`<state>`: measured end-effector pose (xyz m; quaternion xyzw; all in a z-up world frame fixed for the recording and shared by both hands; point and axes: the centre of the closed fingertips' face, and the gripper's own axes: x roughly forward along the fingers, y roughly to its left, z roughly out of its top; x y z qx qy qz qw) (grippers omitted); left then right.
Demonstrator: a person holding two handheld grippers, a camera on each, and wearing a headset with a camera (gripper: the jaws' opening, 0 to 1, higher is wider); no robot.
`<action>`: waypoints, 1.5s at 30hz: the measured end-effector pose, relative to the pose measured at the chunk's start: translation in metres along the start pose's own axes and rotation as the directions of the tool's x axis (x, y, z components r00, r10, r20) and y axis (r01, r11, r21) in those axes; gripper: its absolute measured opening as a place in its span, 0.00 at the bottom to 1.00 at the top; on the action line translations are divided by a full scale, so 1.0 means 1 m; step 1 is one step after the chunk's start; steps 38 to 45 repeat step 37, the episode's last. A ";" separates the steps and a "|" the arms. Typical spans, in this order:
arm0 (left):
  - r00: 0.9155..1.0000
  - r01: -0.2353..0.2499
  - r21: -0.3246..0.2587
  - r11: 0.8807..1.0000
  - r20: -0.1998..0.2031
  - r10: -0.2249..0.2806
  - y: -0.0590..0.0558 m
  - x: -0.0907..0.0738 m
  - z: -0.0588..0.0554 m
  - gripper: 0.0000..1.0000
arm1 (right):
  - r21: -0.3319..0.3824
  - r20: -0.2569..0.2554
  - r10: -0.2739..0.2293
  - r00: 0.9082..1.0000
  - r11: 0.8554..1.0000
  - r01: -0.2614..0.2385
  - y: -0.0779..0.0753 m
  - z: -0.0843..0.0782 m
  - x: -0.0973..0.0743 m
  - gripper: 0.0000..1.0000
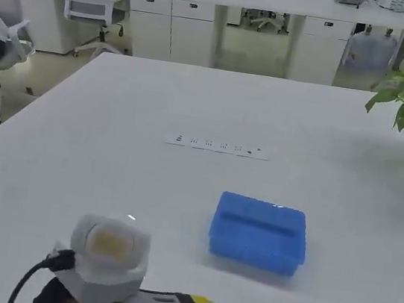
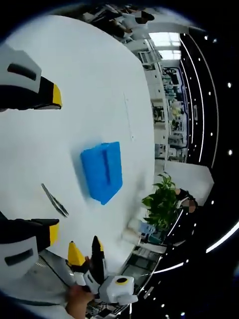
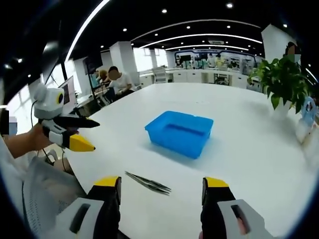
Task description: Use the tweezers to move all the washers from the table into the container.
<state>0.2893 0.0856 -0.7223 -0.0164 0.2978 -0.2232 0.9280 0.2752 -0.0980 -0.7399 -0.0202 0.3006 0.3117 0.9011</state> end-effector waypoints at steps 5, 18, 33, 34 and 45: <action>0.997 -0.054 -0.009 0.999 0.050 0.054 0.007 -0.009 0.004 0.99 | 0.022 0.033 -0.020 0.999 1.000 0.019 -0.006 0.008 -0.004 0.79; 0.990 -0.097 0.007 0.995 0.103 0.096 0.010 -0.018 0.010 0.99 | 0.030 0.136 -0.042 0.990 0.999 0.038 -0.010 0.042 -0.009 0.78; 0.993 -0.100 0.017 0.995 0.068 0.098 0.013 -0.017 0.005 0.99 | 0.069 0.097 -0.034 0.995 0.997 0.028 -0.011 0.034 -0.007 0.78; 0.993 -0.100 0.021 0.995 0.064 0.099 0.013 -0.017 0.005 0.99 | 0.076 0.090 -0.041 0.995 0.997 0.034 -0.011 0.032 -0.007 0.79; 0.993 -0.105 0.028 0.994 0.057 0.103 0.014 -0.018 0.004 0.99 | 0.073 0.073 -0.029 0.997 0.997 0.023 -0.010 0.027 -0.006 0.77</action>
